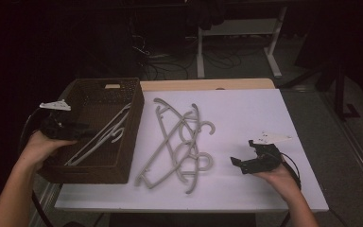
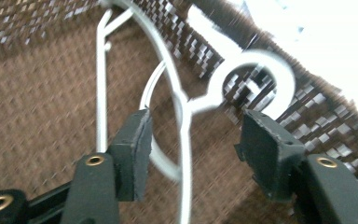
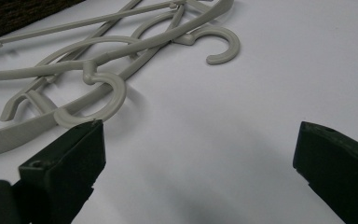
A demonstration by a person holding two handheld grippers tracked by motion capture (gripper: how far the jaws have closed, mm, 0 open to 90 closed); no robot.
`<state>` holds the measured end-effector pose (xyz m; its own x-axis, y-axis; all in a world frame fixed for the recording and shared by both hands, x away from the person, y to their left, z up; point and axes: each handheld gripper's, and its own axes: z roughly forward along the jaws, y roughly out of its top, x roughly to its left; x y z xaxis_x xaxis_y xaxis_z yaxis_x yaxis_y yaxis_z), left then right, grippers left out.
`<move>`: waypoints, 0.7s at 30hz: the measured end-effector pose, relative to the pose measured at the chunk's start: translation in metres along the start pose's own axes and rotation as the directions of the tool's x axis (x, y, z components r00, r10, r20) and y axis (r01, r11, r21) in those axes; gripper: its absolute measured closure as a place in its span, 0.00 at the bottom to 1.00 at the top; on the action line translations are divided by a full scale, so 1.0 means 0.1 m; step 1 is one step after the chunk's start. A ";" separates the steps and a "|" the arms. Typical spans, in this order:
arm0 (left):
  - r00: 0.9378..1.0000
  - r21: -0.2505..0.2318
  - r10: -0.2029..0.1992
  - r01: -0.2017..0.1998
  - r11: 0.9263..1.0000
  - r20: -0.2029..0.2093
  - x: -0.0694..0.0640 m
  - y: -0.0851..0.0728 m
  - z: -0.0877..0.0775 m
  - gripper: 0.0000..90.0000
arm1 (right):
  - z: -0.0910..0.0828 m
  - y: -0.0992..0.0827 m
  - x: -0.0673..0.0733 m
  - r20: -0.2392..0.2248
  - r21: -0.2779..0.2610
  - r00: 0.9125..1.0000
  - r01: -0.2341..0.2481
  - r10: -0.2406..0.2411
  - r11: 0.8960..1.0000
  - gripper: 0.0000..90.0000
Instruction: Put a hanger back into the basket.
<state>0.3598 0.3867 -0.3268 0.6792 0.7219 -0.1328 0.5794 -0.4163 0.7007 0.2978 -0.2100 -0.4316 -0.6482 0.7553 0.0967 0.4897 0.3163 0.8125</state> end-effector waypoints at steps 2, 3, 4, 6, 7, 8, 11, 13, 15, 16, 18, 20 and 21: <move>1.000 -0.022 -0.001 0.001 1.000 0.007 -0.05 0.06 0.00 0.41 | -0.01 0.00 -0.01 0.001 -0.002 1.000 -0.006 0.006 1.000 0.02; 1.000 -0.034 0.002 -0.001 0.999 0.008 -0.08 0.10 0.00 0.40 | -0.01 0.00 -0.01 0.000 -0.005 1.000 -0.006 0.006 1.000 0.02; 1.000 -0.047 0.006 -0.006 0.999 0.014 -0.11 0.13 0.00 0.38 | -0.01 0.00 -0.01 0.000 -0.005 1.000 -0.004 0.004 1.000 0.02; 1.000 -0.071 0.008 -0.006 0.997 0.030 -0.18 0.19 0.01 0.38 | -0.02 0.00 0.00 -0.001 -0.005 1.000 -0.005 0.005 1.000 0.02; 0.999 -0.076 0.017 -0.014 0.997 0.033 -0.22 0.22 0.01 0.37 | -0.03 -0.01 0.00 -0.002 -0.005 1.000 -0.003 0.003 1.000 0.02; 0.999 -0.084 0.021 -0.018 0.996 0.036 -0.26 0.26 0.02 0.37 | -0.03 -0.01 0.00 -0.004 -0.005 1.000 -0.003 0.003 1.000 0.02; 0.998 -0.113 0.031 -0.025 0.993 0.051 -0.39 0.37 0.05 0.33 | -0.04 -0.01 0.00 -0.007 -0.009 1.000 -0.003 0.003 1.000 0.02; 0.997 -0.127 0.050 -0.042 0.991 0.064 -0.48 0.45 0.07 0.31 | -0.04 -0.01 0.00 -0.007 -0.010 1.000 0.000 0.000 1.000 0.02; 0.995 -0.135 0.064 -0.053 0.990 0.078 -0.57 0.53 0.11 0.30 | -0.05 -0.01 -0.01 -0.006 -0.012 1.000 -0.004 0.004 1.000 0.02; 0.994 -0.136 0.074 -0.062 0.989 0.086 -0.62 0.57 0.13 0.29 | -0.05 -0.01 -0.01 -0.007 -0.017 1.000 -0.006 0.006 1.000 0.02; 0.992 -0.141 0.089 -0.075 0.987 0.094 -0.70 0.64 0.17 0.28 | -0.06 -0.01 -0.01 -0.007 -0.019 1.000 -0.004 0.004 1.000 0.02; 0.989 -0.153 0.101 -0.084 0.985 0.108 -0.79 0.71 0.21 0.27 | -0.05 -0.01 0.00 -0.009 -0.016 1.000 -0.003 0.003 1.000 0.02; 0.988 -0.154 0.109 -0.091 0.984 0.110 -0.84 0.73 0.24 0.27 | -0.05 0.00 0.00 -0.008 -0.017 1.000 -0.005 0.005 1.000 0.02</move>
<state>0.3562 0.2825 -0.2809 0.7835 0.6071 -0.1322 0.4391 -0.3905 0.8092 0.2948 -0.2135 -0.4290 -0.6508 0.7519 0.1055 0.4832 0.3030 0.8214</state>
